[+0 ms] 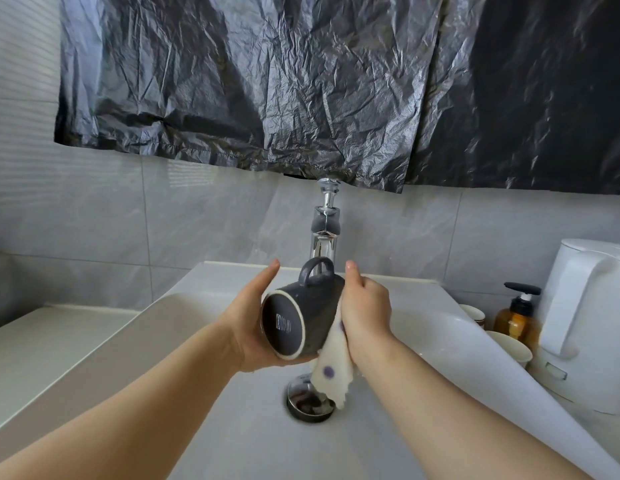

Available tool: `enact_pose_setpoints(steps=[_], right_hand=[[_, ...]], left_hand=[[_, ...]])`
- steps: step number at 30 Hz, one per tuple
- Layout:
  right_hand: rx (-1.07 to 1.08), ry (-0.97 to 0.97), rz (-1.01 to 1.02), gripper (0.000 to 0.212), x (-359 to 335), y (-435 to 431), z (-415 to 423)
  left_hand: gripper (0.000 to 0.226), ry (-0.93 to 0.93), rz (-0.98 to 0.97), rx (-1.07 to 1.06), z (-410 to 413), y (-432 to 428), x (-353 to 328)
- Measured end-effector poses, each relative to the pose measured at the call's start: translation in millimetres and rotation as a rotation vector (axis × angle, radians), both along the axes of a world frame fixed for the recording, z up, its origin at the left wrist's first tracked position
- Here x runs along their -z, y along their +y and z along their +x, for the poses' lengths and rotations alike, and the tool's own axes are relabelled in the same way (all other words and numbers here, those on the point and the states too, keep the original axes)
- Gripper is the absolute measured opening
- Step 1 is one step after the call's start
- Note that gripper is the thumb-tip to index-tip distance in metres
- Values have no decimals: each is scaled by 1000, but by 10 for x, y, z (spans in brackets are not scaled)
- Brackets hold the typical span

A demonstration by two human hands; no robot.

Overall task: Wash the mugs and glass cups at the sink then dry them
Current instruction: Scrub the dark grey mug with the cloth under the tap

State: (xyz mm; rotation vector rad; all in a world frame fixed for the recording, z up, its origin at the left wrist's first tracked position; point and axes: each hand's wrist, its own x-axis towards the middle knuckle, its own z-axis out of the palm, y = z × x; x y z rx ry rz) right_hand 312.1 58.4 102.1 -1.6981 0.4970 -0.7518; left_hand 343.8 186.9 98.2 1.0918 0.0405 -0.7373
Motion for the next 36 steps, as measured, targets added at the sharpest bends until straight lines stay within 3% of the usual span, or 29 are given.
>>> enact_pose_setpoints(steps=[6,9,11,14,17,20,22,24,27,30,33,36], right_hand=[[15,-4,-69,34,-2,-20,-53],[-71,15,0,34,-47,3,-87],[-240,78,137,44,-111,29,-140],[-559,121,253,37,-135,64,-272],[-610,128,145,50,-35,13,-303],[-615,36,264,39,-73,-56,-285],[-515,-8,274,23,-105,-104,-265],[-285,-21,144,14,-84,-175,-214],[89,-25,-44,17,-69,-272,-178],[212,-84,-25,19,-67,-351,-151],[48,-83,218,17,-1,-297,-126],[-515,11,551,23,-26,-115,-207]], left_hand=[[53,-195,183,-122,-146,-155,4],[37,-121,171,-74,-127,-55,-22],[34,-67,159,-74,-93,14,-22],[32,-26,124,-76,-58,93,2],[34,-13,119,-52,-51,143,32],[33,2,107,-74,-22,162,38],[34,-6,107,-112,6,177,32],[36,-13,141,-135,11,182,36],[37,-24,185,-114,-49,152,28],[36,-29,169,-90,-107,110,7],[34,-25,126,-97,-123,107,-24],[34,-21,108,-118,-120,123,-34]])
